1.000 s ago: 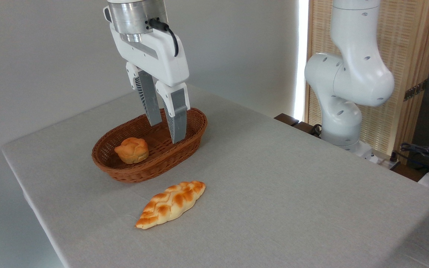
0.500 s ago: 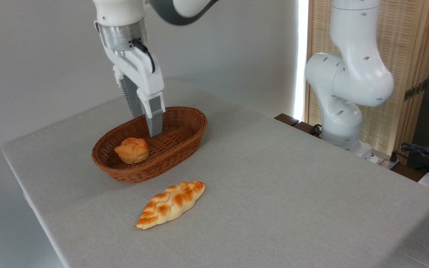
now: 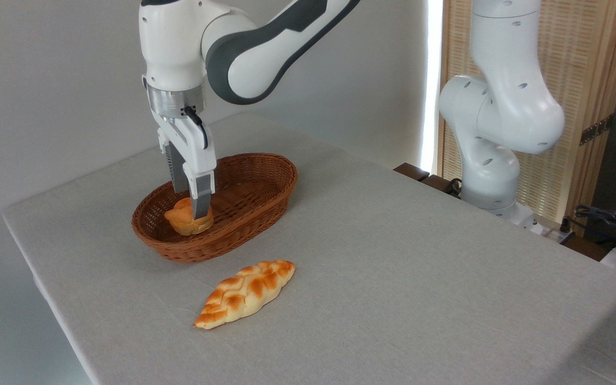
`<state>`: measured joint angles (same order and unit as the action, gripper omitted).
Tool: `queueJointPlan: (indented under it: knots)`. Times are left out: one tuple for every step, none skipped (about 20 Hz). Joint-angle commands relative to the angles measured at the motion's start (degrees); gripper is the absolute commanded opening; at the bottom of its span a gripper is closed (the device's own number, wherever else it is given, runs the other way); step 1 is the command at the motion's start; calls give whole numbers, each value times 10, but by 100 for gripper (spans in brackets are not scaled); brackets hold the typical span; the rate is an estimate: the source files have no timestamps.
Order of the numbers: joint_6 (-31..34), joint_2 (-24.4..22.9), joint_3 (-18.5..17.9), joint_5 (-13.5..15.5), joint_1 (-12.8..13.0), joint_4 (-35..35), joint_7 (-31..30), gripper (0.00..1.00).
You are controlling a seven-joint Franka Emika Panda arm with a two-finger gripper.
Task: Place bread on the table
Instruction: 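Lower the open gripper into the basket around the round bun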
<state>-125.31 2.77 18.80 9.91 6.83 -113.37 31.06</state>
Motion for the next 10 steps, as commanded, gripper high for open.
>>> queueJointPlan:
  knots:
    - [-19,8,4,11,6,-1,0,100]
    - [-19,13,5,11,6,-2,0,100]
    - [-19,16,7,11,7,-2,0,100]
    - [-20,21,8,11,7,-2,0,100]
    - [-27,24,8,11,7,-2,0,100]
    - [-34,29,11,10,7,-3,0,100]
    - [-41,33,15,10,7,-4,0,100]
    - [-48,36,15,10,7,-5,1,100]
    - [-58,40,16,9,7,-7,1,100]
    - [-63,43,17,9,7,-8,1,100]
